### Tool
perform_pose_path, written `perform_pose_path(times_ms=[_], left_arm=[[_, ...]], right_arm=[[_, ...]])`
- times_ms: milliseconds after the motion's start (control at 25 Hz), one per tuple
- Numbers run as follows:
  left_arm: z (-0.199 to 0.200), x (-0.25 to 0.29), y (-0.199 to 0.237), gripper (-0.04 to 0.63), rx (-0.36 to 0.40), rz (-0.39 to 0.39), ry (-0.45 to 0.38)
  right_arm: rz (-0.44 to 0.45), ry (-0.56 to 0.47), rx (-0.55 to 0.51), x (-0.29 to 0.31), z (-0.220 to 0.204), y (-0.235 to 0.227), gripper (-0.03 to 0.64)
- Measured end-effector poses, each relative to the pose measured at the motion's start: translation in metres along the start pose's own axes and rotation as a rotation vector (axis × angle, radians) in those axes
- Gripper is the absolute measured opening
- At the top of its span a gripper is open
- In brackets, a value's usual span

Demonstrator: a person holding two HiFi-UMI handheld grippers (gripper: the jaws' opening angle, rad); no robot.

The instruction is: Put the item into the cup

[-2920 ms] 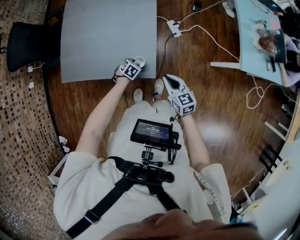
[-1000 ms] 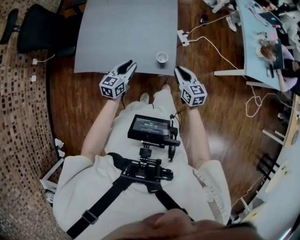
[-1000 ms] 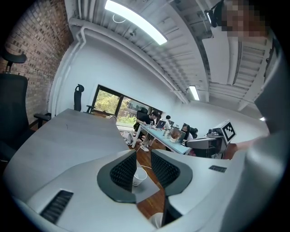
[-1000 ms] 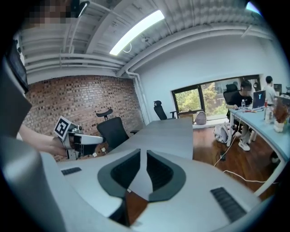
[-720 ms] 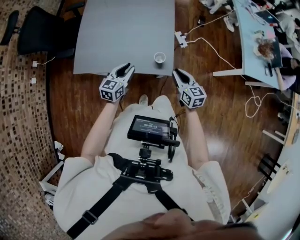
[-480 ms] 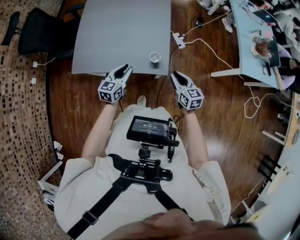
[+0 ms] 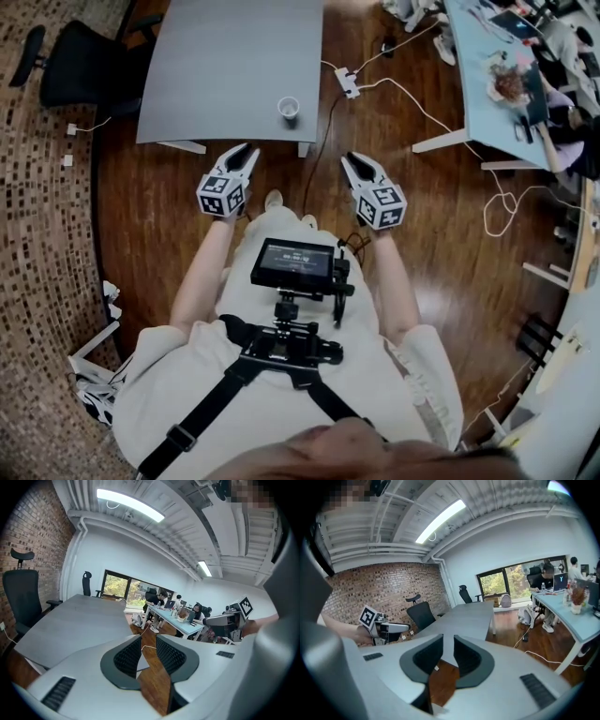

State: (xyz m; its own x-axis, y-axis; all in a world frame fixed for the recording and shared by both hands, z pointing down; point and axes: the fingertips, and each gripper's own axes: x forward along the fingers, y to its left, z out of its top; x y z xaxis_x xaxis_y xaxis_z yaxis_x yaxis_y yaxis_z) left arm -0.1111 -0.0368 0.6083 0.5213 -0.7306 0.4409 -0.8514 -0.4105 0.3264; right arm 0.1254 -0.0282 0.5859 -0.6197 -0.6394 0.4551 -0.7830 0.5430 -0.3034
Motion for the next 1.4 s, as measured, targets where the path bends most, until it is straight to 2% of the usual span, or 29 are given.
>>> perform_pose_path(times_ms=[240, 360, 440, 880, 1120, 1400], left_arm=[[-0.032, -0.042, -0.023, 0.103, -0.047, 0.02, -0.018], [-0.045, -0.067, -0.02, 0.103, -0.106, 0.026, -0.051], [-0.048, -0.078, -0.015, 0.103, -0.115, 0.028, -0.062], [-0.046, -0.082, -0.013, 0.103, -0.074, 0.021, -0.025], [-0.03, -0.094, 0.02, 0.103, -0.023, 0.008, -0.013], [-0.022, -0.099, 0.061, 0.103, -0.027, 0.005, 0.009]], right_arm=[[0.015, -0.008, 0.006, -0.036, -0.025, 0.017, 0.101], [0.023, -0.012, 0.023, -0.043, -0.036, 0.036, 0.101], [0.023, -0.016, 0.028, -0.044, -0.039, 0.047, 0.101], [-0.029, -0.003, 0.034, -0.055, -0.05, 0.04, 0.1], [-0.045, -0.001, 0.016, -0.032, -0.052, 0.068, 0.098], [-0.097, 0.039, 0.032, 0.001, -0.051, 0.091, 0.095]])
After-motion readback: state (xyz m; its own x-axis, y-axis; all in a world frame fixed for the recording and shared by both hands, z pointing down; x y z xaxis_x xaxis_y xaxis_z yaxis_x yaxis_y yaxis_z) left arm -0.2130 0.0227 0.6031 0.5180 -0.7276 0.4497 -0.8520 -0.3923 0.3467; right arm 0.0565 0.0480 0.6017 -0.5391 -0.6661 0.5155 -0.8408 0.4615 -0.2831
